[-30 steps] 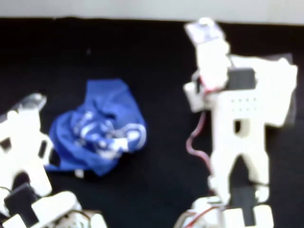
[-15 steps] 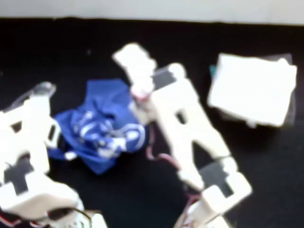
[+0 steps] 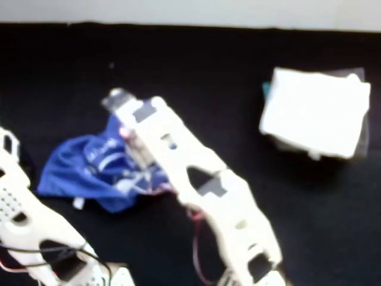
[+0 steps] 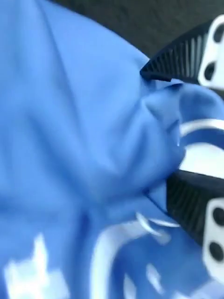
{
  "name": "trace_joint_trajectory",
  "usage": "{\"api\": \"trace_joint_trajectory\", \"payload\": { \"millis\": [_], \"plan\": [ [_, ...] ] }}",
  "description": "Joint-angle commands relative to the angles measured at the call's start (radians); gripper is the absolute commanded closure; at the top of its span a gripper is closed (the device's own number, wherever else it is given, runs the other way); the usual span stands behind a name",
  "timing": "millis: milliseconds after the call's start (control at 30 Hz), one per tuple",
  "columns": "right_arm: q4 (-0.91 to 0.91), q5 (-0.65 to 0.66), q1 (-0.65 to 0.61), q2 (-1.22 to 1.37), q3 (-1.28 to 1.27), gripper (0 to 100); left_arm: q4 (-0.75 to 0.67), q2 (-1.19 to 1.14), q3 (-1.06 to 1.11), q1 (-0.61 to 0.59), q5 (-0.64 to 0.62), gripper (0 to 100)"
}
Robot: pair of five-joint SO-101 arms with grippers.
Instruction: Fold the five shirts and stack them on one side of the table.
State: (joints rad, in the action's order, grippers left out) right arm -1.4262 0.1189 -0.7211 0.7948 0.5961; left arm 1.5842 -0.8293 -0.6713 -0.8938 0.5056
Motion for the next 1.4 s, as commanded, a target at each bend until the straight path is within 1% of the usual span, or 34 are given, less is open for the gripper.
{"api": "trace_joint_trajectory", "payload": {
  "millis": [0,33,100,200,267,367,467,533,633,733,833,933,1033,1133,1233,1267,1300,1367],
  "plan": [
    [-0.007,-0.006,0.177,0.104,0.219,73.2,0.095,-0.021,-0.14,-0.018,0.012,81],
    [-0.039,-0.006,0.211,0.122,0.286,73.2,0.126,-0.024,-0.159,-0.016,0.012,81],
    [-0.133,-0.005,0.237,0.145,0.412,73.2,0.178,-0.022,-0.173,-0.002,0.012,81],
    [-0.262,0.043,0.229,0.15,0.588,73.2,0.189,-0.004,-0.153,0.021,0.012,81],
    [-0.317,0.068,0.217,0.148,0.704,73.2,0.19,0.036,-0.097,0.031,0.012,81],
    [-0.34,0.066,0.211,0.147,0.831,73.2,0.19,0.151,0.065,0.05,0.064,81],
    [-0.34,0.066,0.209,0.147,0.852,73.2,0.187,0.3,0.303,0.071,0.117,81],
    [-0.34,0.066,0.208,0.147,0.852,73.2,0.129,0.395,0.481,0.084,0.146,81],
    [-0.34,0.066,0.208,0.147,0.852,73.2,-0.055,0.524,0.725,0.084,0.15,80],
    [-0.34,0.066,0.208,0.145,0.852,73.2,-0.164,0.616,0.923,0.122,0.152,80],
    [-0.341,0.066,0.208,0.105,0.849,73.2,-0.244,0.659,1.047,0.17,0.147,80],
    [-0.341,0.066,0.208,0.039,0.845,73.2,-0.336,0.665,1.079,0.179,0.114,80],
    [-0.341,0.066,0.208,-0.058,0.73,73.2,-0.362,0.665,1.084,0.183,0.107,80],
    [-0.341,0.066,0.202,-0.182,0.53,73.2,-0.365,0.664,1.087,0.2,0.107,80],
    [-0.34,0.069,0.157,-0.314,0.303,73.2,-0.373,0.664,1.089,0.209,0.107,81],
    [-0.34,0.072,0.133,-0.354,0.226,73.2,-0.376,0.664,1.087,0.213,0.107,83],
    [-0.34,0.074,0.105,-0.389,0.147,73.2,-0.382,0.664,1.087,0.213,0.106,86],
    [-0.332,0.075,0.047,-0.446,-0.007,73.2,-0.387,0.665,1.078,0.213,0.091,99]
  ]
}}
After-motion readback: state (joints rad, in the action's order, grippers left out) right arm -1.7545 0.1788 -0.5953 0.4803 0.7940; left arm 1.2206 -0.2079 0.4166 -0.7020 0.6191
